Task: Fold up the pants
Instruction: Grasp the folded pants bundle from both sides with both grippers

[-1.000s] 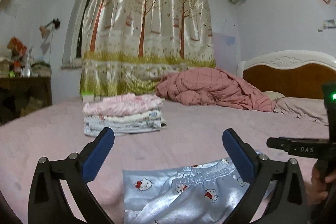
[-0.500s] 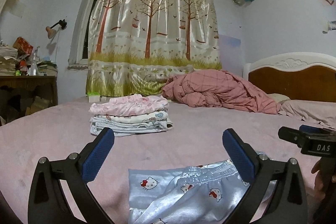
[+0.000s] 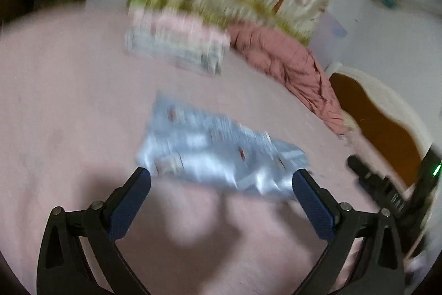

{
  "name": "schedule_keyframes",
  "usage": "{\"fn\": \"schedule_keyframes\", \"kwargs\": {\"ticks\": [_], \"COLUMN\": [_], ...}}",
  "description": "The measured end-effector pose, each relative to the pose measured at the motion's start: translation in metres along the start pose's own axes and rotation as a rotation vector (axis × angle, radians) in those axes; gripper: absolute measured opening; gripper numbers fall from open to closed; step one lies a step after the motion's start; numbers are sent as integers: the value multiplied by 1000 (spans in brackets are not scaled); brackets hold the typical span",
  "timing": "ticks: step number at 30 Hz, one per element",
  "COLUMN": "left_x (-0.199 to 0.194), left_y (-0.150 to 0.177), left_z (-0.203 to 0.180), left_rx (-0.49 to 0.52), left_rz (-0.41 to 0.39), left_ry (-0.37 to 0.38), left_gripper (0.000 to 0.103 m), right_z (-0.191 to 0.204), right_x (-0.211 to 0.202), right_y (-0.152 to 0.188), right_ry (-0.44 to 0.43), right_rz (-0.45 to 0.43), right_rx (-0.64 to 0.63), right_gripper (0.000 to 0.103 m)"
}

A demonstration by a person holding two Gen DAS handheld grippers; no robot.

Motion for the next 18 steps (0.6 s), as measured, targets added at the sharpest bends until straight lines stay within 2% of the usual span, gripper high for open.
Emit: {"fn": "schedule_keyframes", "kwargs": {"ticks": [2,4,6,7,9,10,14,18], "left_x": [13,25,32,33,36,40,59,78], "left_y": [12,22,29,28,24,22,14,5], "left_z": [7,7,6,5,3,2,1,2], "left_rx": [-105,-169,-188,-192,-222,-243,-272,-284], "left_rz": [136,221,253,250,236,237,241,223], "left_ry": [15,39,11,-4,-12,-13,-34,-10], "left_gripper": [95,91,89,89,89,89,81,81], "right_z": [-5,-10,-17,-21,-32,-37,-39,-40], "right_x": [4,9,16,20,33,41,67,95], "right_y": [11,26,42,47,60,66,70,64], "right_ry": [-21,-101,-236,-269,-309,-297,-241,-225], "right_rz": [88,181,243,262,302,324,356,385], "right_rx": [74,194,390,472,644,697,701,691], "right_gripper": [102,102,102,102,103,103,103,103]}}
Point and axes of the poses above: each gripper's, at about its wrist camera, not at the fingertips, and x roughly the way its jaws point, z to its left, y to its underside, the point moved 5 cm from there along x, roughly the way its jaws point, and after that the axes turned 13 degrees about -y, right-handed, at the moved point
